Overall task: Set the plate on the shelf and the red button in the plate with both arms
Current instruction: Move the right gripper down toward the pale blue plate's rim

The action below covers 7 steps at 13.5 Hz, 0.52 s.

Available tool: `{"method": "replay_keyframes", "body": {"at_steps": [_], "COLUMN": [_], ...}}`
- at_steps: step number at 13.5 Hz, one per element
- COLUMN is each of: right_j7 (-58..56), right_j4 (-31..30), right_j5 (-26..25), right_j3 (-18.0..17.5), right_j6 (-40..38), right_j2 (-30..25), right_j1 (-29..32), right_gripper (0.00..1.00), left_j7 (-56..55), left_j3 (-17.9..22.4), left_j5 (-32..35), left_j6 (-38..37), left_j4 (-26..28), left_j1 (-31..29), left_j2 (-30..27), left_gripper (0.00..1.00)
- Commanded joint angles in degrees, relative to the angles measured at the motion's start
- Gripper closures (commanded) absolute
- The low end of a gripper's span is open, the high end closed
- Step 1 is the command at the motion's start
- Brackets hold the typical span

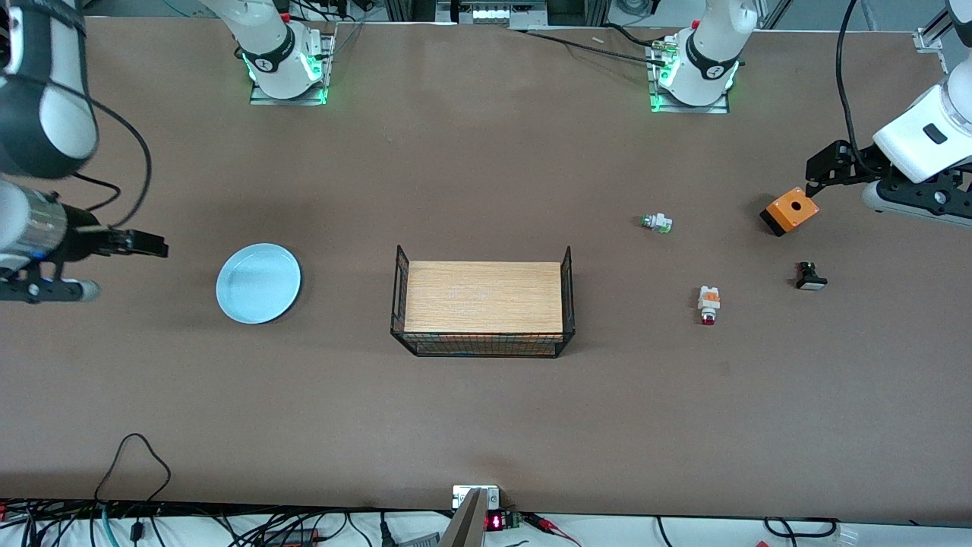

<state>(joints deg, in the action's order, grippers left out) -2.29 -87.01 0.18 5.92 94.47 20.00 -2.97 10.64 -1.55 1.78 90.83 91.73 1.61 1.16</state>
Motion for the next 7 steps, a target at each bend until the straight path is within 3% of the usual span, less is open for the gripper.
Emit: {"method": "replay_keyframes", "body": {"at_steps": [1,3,7], "right_j7": [0.70,0.70,-0.08], "right_j4": [0.53,0.01,-7.45], "right_j5": [-2.73,-2.82,-2.82], "right_j3": [-0.29,-0.38,-0.29], "right_j6": [0.71,2.46,9.92], "right_j2": [2.15,3.29,3.56], "right_j1": [-1.07,-0.99,1.38], "right_gripper": [0.00,0.00,0.00], "left_j7": [1.40,1.40,1.31], "left_j3": [0.15,0.15,0.15], "left_j5": [-0.90,-0.90,-0.90], "left_j6": [-0.56,-0.56,-0.65], "left_j4": [-0.41,-0.41,-0.41], "left_j1": [-0.20,-0.20,-0.20], "left_j2": [0.07,0.07,0.16], "left_gripper": [0.00,0.00,0.00]}}
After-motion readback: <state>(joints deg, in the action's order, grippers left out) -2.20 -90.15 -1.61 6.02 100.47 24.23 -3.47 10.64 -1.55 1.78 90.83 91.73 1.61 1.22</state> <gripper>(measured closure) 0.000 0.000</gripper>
